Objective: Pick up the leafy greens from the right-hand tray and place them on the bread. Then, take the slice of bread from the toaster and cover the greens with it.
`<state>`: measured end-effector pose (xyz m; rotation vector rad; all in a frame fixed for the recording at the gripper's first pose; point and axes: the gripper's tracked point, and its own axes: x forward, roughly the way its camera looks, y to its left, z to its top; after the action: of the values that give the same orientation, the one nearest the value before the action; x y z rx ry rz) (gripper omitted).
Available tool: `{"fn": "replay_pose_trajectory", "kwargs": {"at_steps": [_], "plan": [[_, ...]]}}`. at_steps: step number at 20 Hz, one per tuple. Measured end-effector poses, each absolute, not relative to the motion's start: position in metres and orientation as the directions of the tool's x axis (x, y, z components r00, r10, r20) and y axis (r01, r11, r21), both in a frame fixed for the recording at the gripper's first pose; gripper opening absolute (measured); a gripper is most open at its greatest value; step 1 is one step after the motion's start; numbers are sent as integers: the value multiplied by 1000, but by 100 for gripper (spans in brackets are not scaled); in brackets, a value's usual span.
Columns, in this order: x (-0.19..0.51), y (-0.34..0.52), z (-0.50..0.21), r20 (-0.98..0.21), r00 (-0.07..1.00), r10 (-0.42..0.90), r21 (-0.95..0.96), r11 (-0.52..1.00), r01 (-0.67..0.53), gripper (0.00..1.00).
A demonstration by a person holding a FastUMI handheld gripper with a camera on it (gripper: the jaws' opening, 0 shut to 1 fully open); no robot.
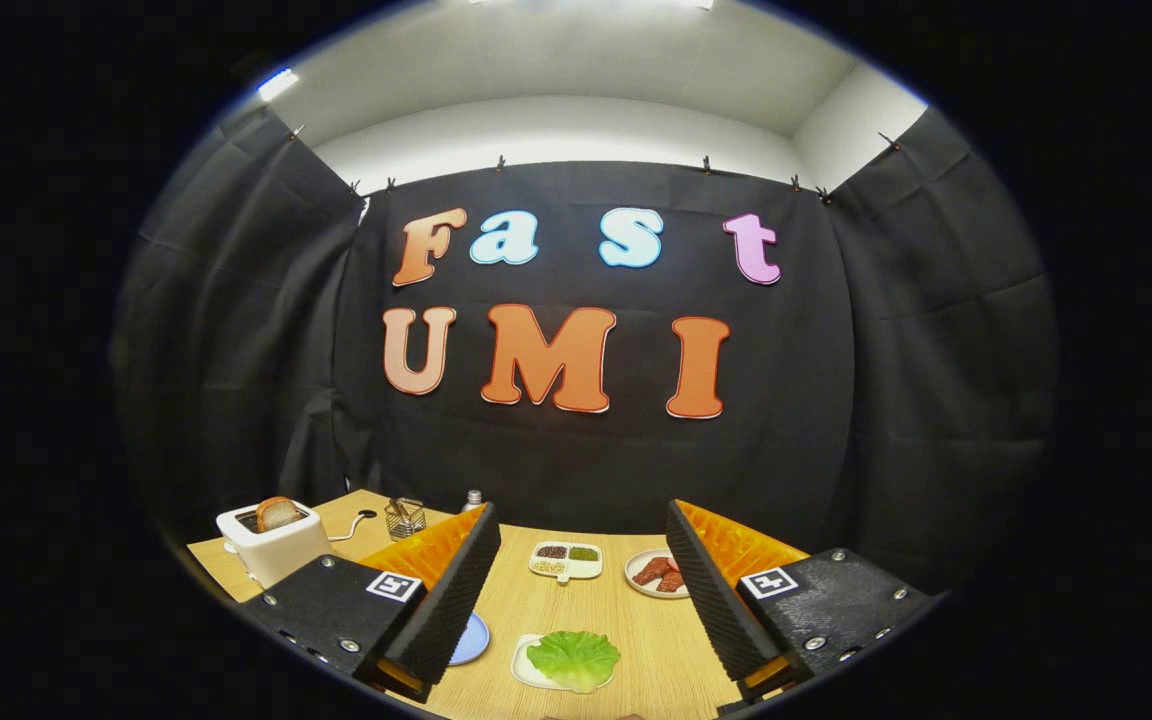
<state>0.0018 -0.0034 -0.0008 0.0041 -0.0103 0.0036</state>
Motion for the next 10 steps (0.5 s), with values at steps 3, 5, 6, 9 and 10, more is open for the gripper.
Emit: {"fn": "replay_pose_trajectory", "kwargs": {"at_steps": [3, 5, 6, 9, 10], "plan": [[3, -6, -3, 9, 1000, 2, 8, 1000, -2, 100], [2, -6, -4, 2, 1000, 2, 12, 1000, -2, 100], [2, -5, -5, 1, 1000, 7, 13, 1000, -7, 100], [2, -6, -6, 9, 1000, 5, 5, 1000, -5, 100], [3, -7, -8, 7, 1000, 3, 4, 1000, -3, 100]]}}
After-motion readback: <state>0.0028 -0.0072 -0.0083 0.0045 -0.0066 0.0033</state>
